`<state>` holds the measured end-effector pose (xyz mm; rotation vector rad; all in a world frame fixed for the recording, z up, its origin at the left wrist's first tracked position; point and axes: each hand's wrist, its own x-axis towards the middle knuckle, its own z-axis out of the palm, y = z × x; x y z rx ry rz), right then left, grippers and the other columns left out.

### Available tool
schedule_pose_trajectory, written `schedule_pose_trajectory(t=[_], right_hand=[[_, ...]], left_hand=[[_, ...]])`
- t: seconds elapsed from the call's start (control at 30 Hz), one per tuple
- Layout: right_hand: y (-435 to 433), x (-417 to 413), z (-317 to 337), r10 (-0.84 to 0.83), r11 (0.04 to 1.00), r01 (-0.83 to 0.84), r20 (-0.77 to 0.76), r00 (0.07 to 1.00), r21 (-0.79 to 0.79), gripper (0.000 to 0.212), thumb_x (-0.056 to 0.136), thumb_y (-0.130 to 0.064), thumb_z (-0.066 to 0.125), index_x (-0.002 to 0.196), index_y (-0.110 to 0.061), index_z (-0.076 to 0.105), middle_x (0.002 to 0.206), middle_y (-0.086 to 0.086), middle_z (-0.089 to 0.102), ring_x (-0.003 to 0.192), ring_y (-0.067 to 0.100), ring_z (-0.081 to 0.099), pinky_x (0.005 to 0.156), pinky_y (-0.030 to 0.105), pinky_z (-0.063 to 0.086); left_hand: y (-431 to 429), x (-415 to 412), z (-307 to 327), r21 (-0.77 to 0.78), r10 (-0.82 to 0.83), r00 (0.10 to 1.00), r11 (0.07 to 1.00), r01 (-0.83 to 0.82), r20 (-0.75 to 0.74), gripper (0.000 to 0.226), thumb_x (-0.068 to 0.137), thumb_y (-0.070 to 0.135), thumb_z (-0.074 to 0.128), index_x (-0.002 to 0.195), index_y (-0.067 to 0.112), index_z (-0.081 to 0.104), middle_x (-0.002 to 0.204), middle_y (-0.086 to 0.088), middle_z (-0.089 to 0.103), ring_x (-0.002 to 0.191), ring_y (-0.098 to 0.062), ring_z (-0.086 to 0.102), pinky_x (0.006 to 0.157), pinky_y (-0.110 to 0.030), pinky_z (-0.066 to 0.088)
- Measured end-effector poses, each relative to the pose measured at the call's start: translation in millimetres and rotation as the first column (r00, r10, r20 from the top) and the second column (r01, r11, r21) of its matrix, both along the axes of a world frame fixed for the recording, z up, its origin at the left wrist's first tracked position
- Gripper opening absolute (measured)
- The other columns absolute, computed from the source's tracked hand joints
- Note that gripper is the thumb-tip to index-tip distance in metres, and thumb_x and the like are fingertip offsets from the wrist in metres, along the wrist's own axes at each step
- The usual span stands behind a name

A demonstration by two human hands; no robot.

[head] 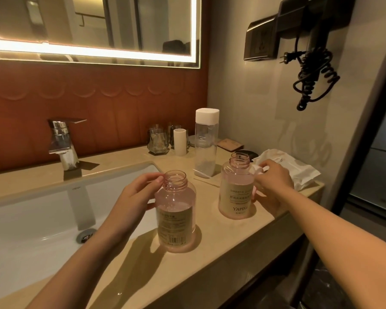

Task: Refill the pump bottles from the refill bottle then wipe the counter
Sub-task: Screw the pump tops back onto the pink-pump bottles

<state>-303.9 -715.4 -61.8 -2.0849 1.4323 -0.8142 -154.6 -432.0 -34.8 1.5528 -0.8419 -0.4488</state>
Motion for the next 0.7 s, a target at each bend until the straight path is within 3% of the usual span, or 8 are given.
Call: schedule_pose_trajectory(t=[0.07, 0.23, 0.33, 0.47, 0.6, 0.7], right_hand=[[2.1, -4.7, 9.8, -0.010, 0.997, 0.009, -0.012, 1.000, -0.074, 0.044, 0.081, -0.034, 0.068, 0.121, -0.020, 0.057, 0.117, 0.010, 0.063, 0.102, 0.029, 0.057, 0.084, 0.039, 0.048], [7.7, -15.1, 44.7, -0.005, 0.973, 0.026, 0.093, 0.996, -0.230, 0.044, 0.074, -0.038, 0.075, 0.111, -0.017, 0.064, 0.106, 0.010, 0.066, 0.090, 0.027, 0.058, 0.074, 0.036, 0.049], [20.5, -18.2, 67.6, 0.010, 0.936, 0.071, 0.229, 0.973, -0.344, 0.046, 0.074, -0.043, 0.073, 0.113, -0.021, 0.062, 0.105, 0.005, 0.066, 0.089, 0.024, 0.060, 0.073, 0.036, 0.052], [55.0, -14.5, 98.3, 0.184, 0.857, 0.045, 0.387, 0.904, -0.513, 0.048, 0.075, -0.047, 0.073, 0.114, -0.022, 0.060, 0.104, -0.001, 0.066, 0.088, 0.015, 0.062, 0.069, 0.031, 0.054], [107.9, -2.8, 110.5, 0.390, 0.726, -0.075, 0.319, 0.864, -0.683, 0.052, 0.074, -0.046, 0.069, 0.117, -0.018, 0.057, 0.104, -0.001, 0.066, 0.087, 0.013, 0.062, 0.069, 0.027, 0.056], [149.1, 7.4, 102.2, 0.484, 0.613, -0.130, 0.241, 0.841, -0.779, 0.056, 0.074, -0.050, 0.063, 0.119, -0.018, 0.054, 0.099, 0.000, 0.066, 0.082, 0.016, 0.063, 0.063, 0.034, 0.057]], left_hand=[[0.5, 0.2, -0.8, -0.003, -0.009, 1.000, 1.000, 0.009, -0.006, 0.026, 0.095, 0.031, 0.046, 0.115, 0.024, 0.062, 0.112, 0.007, 0.066, 0.107, -0.011, 0.058, 0.084, -0.029, 0.047], [-1.2, -0.7, -0.5, -0.020, -0.013, 1.000, 1.000, 0.013, -0.015, 0.026, 0.095, 0.031, 0.046, 0.114, 0.024, 0.062, 0.114, 0.005, 0.065, 0.109, -0.014, 0.057, 0.082, -0.029, 0.046], [-0.8, -0.4, -0.3, -0.029, -0.025, 1.000, 0.999, 0.025, -0.003, 0.025, 0.094, 0.032, 0.048, 0.113, 0.026, 0.062, 0.116, 0.005, 0.064, 0.111, -0.014, 0.056, 0.085, -0.030, 0.045], [3.0, -1.5, 6.3, -0.069, 0.039, 0.997, 0.997, -0.034, 0.064, 0.040, 0.078, 0.045, 0.055, 0.116, 0.032, 0.057, 0.118, 0.010, 0.061, 0.111, -0.007, 0.054, 0.089, -0.029, 0.042], [12.9, -13.6, 28.1, -0.211, 0.127, 0.986, 0.972, -0.102, 0.107, 0.038, 0.075, 0.044, 0.058, 0.111, 0.031, 0.061, 0.109, 0.014, 0.064, 0.103, -0.002, 0.058, 0.086, -0.026, 0.046], [22.7, -29.4, 46.1, -0.264, 0.057, 0.991, 0.964, -0.022, 0.125, 0.045, 0.071, 0.047, 0.057, 0.111, 0.028, 0.065, 0.104, 0.012, 0.069, 0.101, -0.006, 0.062, 0.086, -0.026, 0.048]])
